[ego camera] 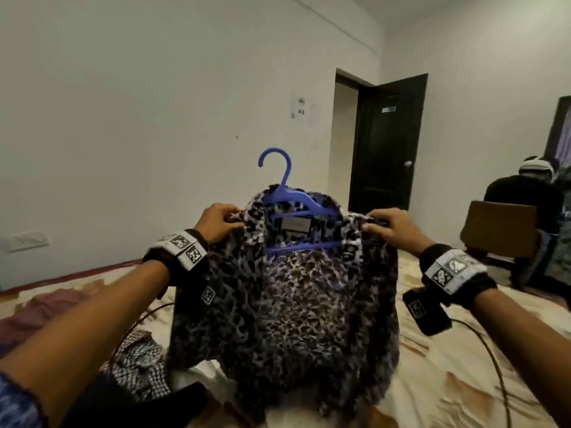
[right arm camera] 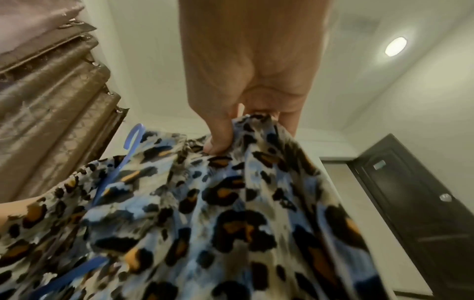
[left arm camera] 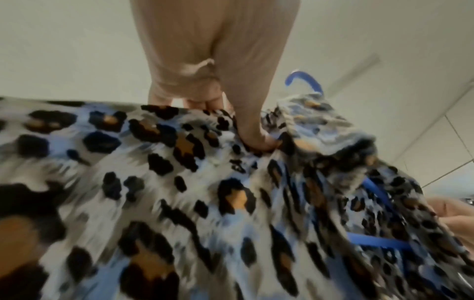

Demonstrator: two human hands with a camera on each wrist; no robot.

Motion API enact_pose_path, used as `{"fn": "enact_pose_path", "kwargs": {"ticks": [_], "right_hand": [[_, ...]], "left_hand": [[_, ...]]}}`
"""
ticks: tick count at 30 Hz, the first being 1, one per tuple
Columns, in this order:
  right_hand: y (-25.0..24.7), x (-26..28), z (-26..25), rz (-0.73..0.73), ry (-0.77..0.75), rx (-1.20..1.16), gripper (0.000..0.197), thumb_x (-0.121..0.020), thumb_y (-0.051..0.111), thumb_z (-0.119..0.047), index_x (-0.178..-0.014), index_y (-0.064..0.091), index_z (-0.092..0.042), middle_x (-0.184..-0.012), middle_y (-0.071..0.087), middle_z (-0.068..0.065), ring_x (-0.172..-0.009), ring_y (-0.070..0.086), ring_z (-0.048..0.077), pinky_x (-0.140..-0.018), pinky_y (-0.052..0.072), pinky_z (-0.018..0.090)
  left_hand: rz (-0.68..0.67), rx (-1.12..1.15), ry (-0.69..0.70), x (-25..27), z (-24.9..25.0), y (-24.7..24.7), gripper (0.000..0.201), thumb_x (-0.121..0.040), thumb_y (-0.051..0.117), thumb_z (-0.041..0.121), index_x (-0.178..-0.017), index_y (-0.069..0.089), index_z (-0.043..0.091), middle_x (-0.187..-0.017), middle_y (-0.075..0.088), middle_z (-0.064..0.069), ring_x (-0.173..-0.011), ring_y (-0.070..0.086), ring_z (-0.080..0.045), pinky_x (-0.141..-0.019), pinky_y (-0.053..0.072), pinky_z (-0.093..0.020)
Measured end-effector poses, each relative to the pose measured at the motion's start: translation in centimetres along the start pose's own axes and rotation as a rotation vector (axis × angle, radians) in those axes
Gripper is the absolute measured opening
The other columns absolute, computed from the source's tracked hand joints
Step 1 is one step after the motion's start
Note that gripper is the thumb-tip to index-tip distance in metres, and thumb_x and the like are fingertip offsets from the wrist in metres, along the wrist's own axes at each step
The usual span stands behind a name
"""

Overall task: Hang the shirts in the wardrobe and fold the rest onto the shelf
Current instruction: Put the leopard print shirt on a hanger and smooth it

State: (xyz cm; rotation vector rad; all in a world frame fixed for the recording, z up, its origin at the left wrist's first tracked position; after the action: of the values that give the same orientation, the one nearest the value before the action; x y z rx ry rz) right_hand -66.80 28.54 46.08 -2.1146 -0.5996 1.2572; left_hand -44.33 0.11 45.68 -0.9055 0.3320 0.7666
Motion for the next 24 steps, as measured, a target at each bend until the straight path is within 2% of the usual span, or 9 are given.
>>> {"fn": "enact_pose_path", "kwargs": {"ticks": [3, 5, 7, 10, 13, 16, 18, 20, 24], "right_hand": [[5.7, 2.5, 2.5, -0.113, 0.1, -0.042, 0.029, -0.086, 0.067, -0.017, -0.105, 0.067, 0.004, -0.104, 0.068, 0.02, -0.099, 0.063, 0.03, -0.083, 0.044, 0.034], [10.6, 4.3, 4.5, -0.215, 0.151, -0.088, 0.041, -0.086, 0.064, -0.033, -0.101, 0.067, 0.005, -0.099, 0.067, 0.021, -0.094, 0.062, 0.031, -0.078, 0.042, 0.035], [16.1, 5.9, 7.4, -0.344, 0.227, -0.134, 0.05, -0.085, 0.059, -0.046, -0.099, 0.066, 0.002, -0.097, 0.066, 0.017, -0.094, 0.061, 0.032, -0.075, 0.039, 0.033], [23.6, 8.3, 11.2, -0.539, 0.355, -0.175, 0.03, -0.093, 0.058, -0.024, -0.11, 0.064, 0.0, -0.109, 0.064, 0.011, -0.099, 0.058, 0.025, -0.079, 0.037, 0.026], [29.7, 10.4, 14.5, -0.672, 0.422, -0.191, 0.026, -0.094, 0.056, -0.017, -0.109, 0.063, 0.003, -0.103, 0.062, 0.012, -0.095, 0.057, 0.024, -0.077, 0.038, 0.027], [35.2, 12.6, 18.3, -0.798, 0.512, -0.221, 0.02, -0.094, 0.057, -0.02, -0.105, 0.063, -0.004, -0.098, 0.06, 0.006, -0.095, 0.056, 0.021, -0.078, 0.039, 0.026], [38.0, 14.3, 20.9, -0.83, 0.588, -0.184, 0.022, -0.093, 0.058, -0.021, -0.105, 0.064, -0.004, -0.099, 0.061, 0.01, -0.097, 0.057, 0.023, -0.078, 0.037, 0.026], [39.8, 15.7, 23.1, -0.768, 0.649, -0.063, 0.028, -0.092, 0.06, -0.023, -0.11, 0.064, -0.003, -0.11, 0.064, 0.015, -0.104, 0.058, 0.029, -0.078, 0.037, 0.027], [40.8, 17.0, 24.9, -0.713, 0.662, 0.196, 0.043, -0.085, 0.068, -0.027, -0.122, 0.056, -0.009, -0.124, 0.055, 0.016, -0.115, 0.05, 0.032, -0.092, 0.04, 0.035]], "left_hand": [[-0.075, -0.043, -0.076, 2.1, -3.7, 3.2, 0.023, -0.077, 0.076, 0.014, -0.092, 0.068, -0.002, -0.094, 0.07, -0.018, -0.089, 0.06, -0.018, -0.084, 0.048, -0.037], [-0.126, -0.094, -0.143, 3.7, -7.3, 6.2, 0.032, -0.076, 0.076, 0.026, -0.093, 0.067, 0.0, -0.094, 0.069, -0.017, -0.089, 0.063, -0.023, -0.08, 0.05, -0.036], [-0.168, -0.154, -0.255, 5.5, -11.3, 9.3, 0.037, -0.078, 0.075, 0.029, -0.1, 0.063, 0.003, -0.096, 0.065, -0.014, -0.091, 0.061, -0.028, -0.075, 0.045, -0.032], [-0.222, -0.185, -0.422, 8.0, -17.2, 13.9, 0.034, -0.079, 0.074, 0.03, -0.098, 0.051, 0.013, -0.087, 0.056, -0.007, -0.086, 0.058, -0.027, -0.069, 0.042, -0.035], [-0.29, -0.259, -0.524, 9.9, -22.5, 18.3, 0.039, -0.082, 0.07, 0.028, -0.099, 0.037, 0.019, -0.083, 0.053, 0.0, -0.081, 0.055, -0.023, -0.065, 0.04, -0.033], [-0.39, -0.357, -0.603, 11.7, -26.7, 22.7, 0.041, -0.085, 0.067, 0.025, -0.106, 0.032, 0.022, -0.08, 0.054, 0.003, -0.086, 0.06, -0.028, -0.081, 0.044, -0.041], [-0.48, -0.403, -0.643, 13.0, -28.9, 25.4, 0.041, -0.085, 0.065, 0.027, -0.113, 0.036, 0.022, -0.098, 0.059, -0.001, -0.098, 0.058, -0.029, -0.094, 0.041, -0.048], [-0.554, -0.426, -0.667, 14.1, -30.2, 27.7, 0.032, -0.085, 0.064, 0.033, -0.106, 0.044, 0.023, -0.111, 0.057, -0.003, -0.107, 0.053, -0.029, -0.096, 0.039, -0.048], [-0.57, -0.492, -0.626, 14.7, -30.1, 30.4, 0.01, -0.083, 0.065, 0.025, -0.08, 0.055, 0.025, -0.091, 0.054, 0.0, -0.102, 0.051, -0.025, -0.097, 0.034, -0.048]]}}
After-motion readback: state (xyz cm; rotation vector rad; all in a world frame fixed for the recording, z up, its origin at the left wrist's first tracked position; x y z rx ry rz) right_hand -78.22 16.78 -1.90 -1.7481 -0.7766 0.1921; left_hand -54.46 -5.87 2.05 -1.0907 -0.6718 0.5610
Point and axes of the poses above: each hand's wrist, its own x-axis away from the middle knuckle, its own y-axis out of the palm, z = x × y, the point moved 6 cm from there along -x, towards the middle knuckle
